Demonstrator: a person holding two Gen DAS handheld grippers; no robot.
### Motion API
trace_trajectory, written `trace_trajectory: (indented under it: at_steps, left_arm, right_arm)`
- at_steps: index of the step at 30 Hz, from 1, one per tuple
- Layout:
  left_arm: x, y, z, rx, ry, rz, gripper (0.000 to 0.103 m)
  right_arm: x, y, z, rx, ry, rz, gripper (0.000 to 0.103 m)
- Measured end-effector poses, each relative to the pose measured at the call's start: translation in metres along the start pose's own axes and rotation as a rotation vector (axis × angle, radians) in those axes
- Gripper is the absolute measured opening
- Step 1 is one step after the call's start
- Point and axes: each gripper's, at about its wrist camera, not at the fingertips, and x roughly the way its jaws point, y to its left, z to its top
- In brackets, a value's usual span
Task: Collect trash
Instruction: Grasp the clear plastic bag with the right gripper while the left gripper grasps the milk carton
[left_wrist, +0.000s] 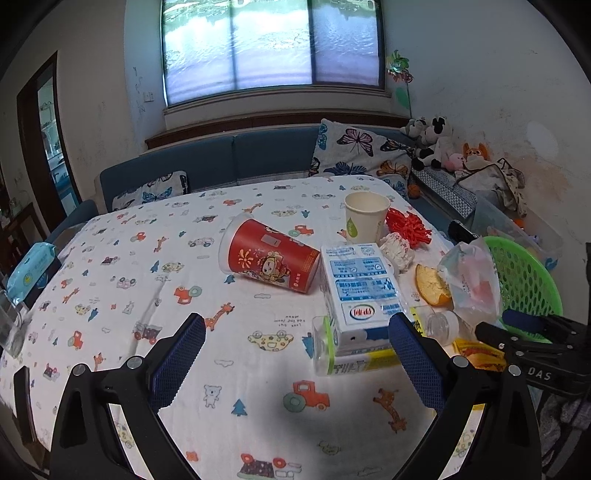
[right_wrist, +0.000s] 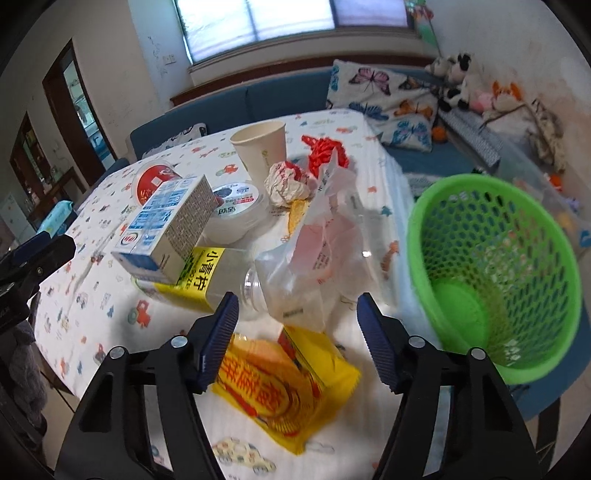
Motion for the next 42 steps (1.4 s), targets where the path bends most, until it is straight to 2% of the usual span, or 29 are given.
trace_trajectory:
  at_steps: [7, 11, 17, 26, 33, 38, 42]
  left_arm:
    - [0.028, -0.017, 0.021, 0.034, 0.048, -0.014, 0.096]
    - [0.051, -0.024, 0.030, 0.024, 0.111, -0.048, 0.096]
    - [0.077, -0.034, 0.036, 0.030, 0.175, -0.075, 0.096]
    - [0.099, -0.040, 0.041, 0.023, 0.225, -0.096, 0.095]
    - [0.116, -0.038, 0.039, -0.004, 0.277, -0.129, 0.070]
    - [0.115, -0.041, 0.039, 0.005, 0.267, -0.130, 0.068]
    - [0.106, -0.041, 0.043, 0.003, 0.244, -0.136, 0.067]
  right_arm:
    - [0.016, -0.009, 0.007, 0.025, 0.029, 0.033, 0.055]
    - [0.021, -0.013, 0.008, 0.036, 0.050, 0.073, 0.042]
    - [0.006, -0.017, 0.006, 0.037, 0.004, 0.097, 0.035]
    - [-0.023, -0.024, 0.009, 0.047, -0.071, 0.112, 0.030]
    - [-0.047, -0.033, 0.015, 0.055, -0.128, 0.111, 0.026]
    - [-0.060, -0.041, 0.018, 0.068, -0.165, 0.100, 0.026]
    - [-0.068, -0.055, 0.020, 0.081, -0.201, 0.043, 0.026]
